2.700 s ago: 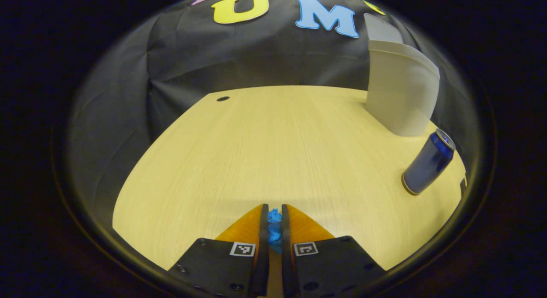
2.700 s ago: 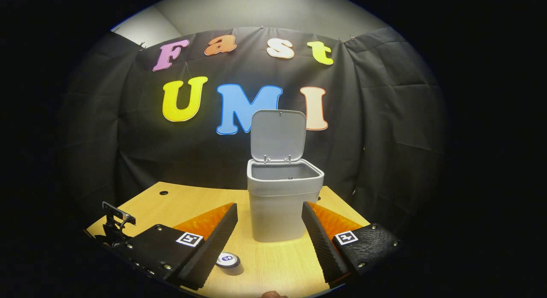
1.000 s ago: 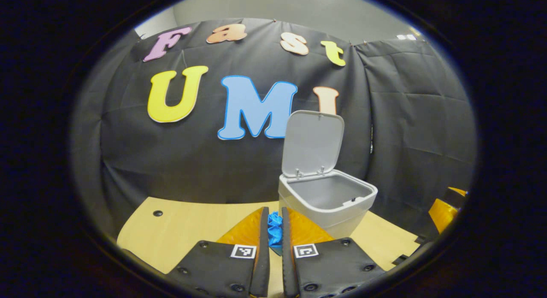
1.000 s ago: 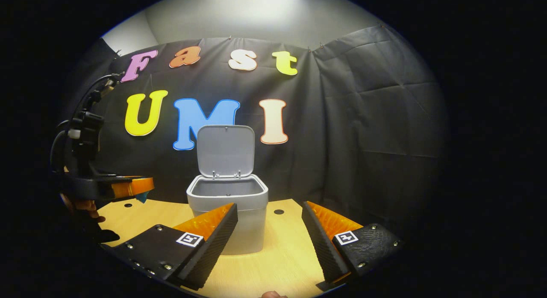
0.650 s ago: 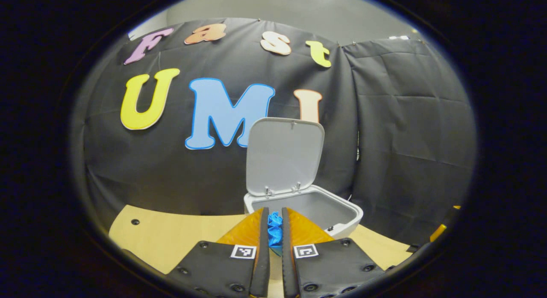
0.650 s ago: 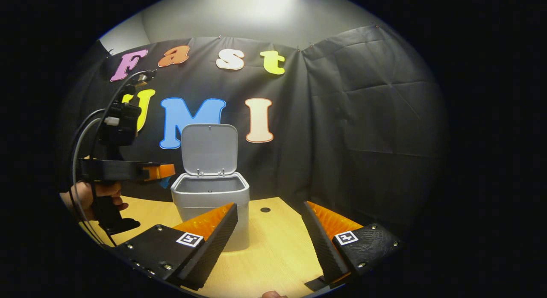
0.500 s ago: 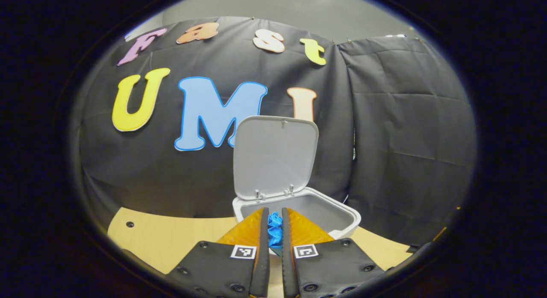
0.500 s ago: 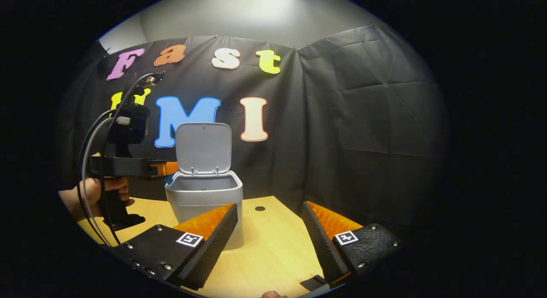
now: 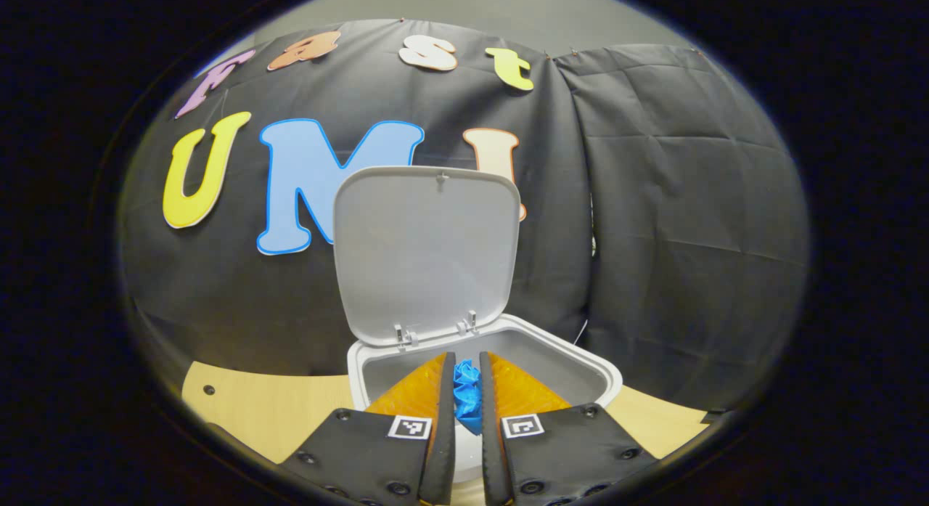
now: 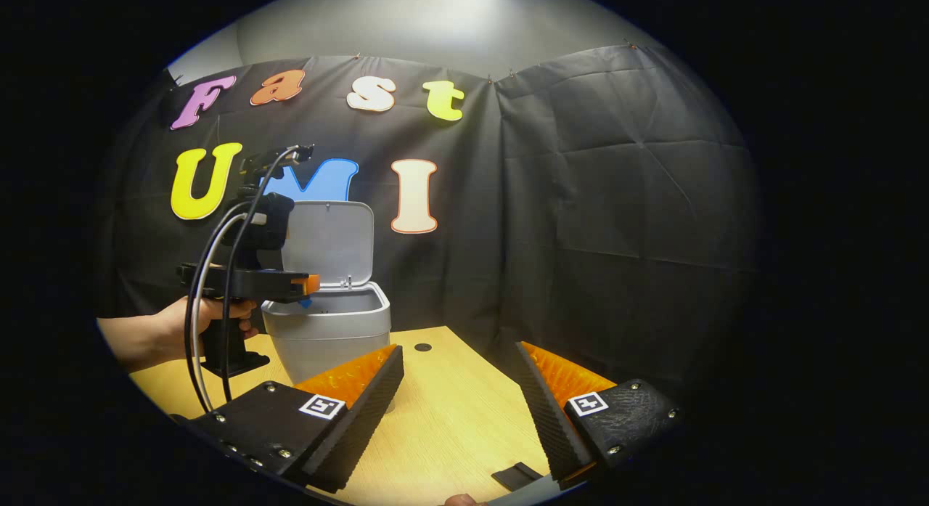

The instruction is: Press the lid of the desktop garbage bin to open it, pick up the crumpled paper on the desktop and throw it into the bin, then pick up the pop can on the desktop and drop it into the bin, and finally close the garbage bin lid.

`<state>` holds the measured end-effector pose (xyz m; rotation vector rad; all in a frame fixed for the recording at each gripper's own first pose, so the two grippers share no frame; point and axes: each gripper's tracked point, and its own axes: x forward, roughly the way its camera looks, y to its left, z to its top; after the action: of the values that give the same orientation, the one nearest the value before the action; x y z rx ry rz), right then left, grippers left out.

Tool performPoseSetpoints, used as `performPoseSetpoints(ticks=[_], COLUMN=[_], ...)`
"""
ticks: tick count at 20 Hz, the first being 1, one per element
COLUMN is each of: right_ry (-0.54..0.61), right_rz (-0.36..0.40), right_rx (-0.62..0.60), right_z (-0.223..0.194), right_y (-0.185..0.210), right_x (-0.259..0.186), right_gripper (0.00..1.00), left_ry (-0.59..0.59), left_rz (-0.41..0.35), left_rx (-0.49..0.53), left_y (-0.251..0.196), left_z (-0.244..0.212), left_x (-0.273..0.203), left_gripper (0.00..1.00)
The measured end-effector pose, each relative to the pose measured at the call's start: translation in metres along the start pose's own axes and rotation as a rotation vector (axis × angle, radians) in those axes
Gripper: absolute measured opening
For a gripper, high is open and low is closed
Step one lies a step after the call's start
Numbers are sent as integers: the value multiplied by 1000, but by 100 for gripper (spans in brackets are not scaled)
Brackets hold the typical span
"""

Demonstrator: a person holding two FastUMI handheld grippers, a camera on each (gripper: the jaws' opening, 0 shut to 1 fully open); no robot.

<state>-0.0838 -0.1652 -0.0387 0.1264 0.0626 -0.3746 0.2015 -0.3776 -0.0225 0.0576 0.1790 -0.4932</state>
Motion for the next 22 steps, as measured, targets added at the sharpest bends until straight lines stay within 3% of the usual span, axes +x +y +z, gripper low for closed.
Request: performPoseSetpoints(ticks=[2,6,8,9,11,16,17,22], right_ry=[1,-2,-4,-4,-6,-11,-9,11], right_rz=[-2,6,16,22,32,68,84,192], right_rx=[0,-1,-1,0,-3,-16,-16,-33], right_z=[-1,1,0,-1,0,1,1,-7], right_y=[-1,4,6,9,13,26,32,71], right_x=[-1,0,0,1,2,7,9,21], right_gripper=[96,100,96,100,100,100,96,96], left_ry=[15,41,38,33,24,5,1,-33], left_rz=[-4,-21,-36,-42,-42,-55,-60,-35], left_rx=[-9,-22,-39,-43,-40,-67,-76,-89], left_y=[2,3,3,3,4,13,15,45], left_z=[-4,-12,-9,-8,-4,0,1,7], left_x=[3,1,-2,-5,-8,-32,-39,-89], left_gripper=[27,45,67,78,94,96,96,96])
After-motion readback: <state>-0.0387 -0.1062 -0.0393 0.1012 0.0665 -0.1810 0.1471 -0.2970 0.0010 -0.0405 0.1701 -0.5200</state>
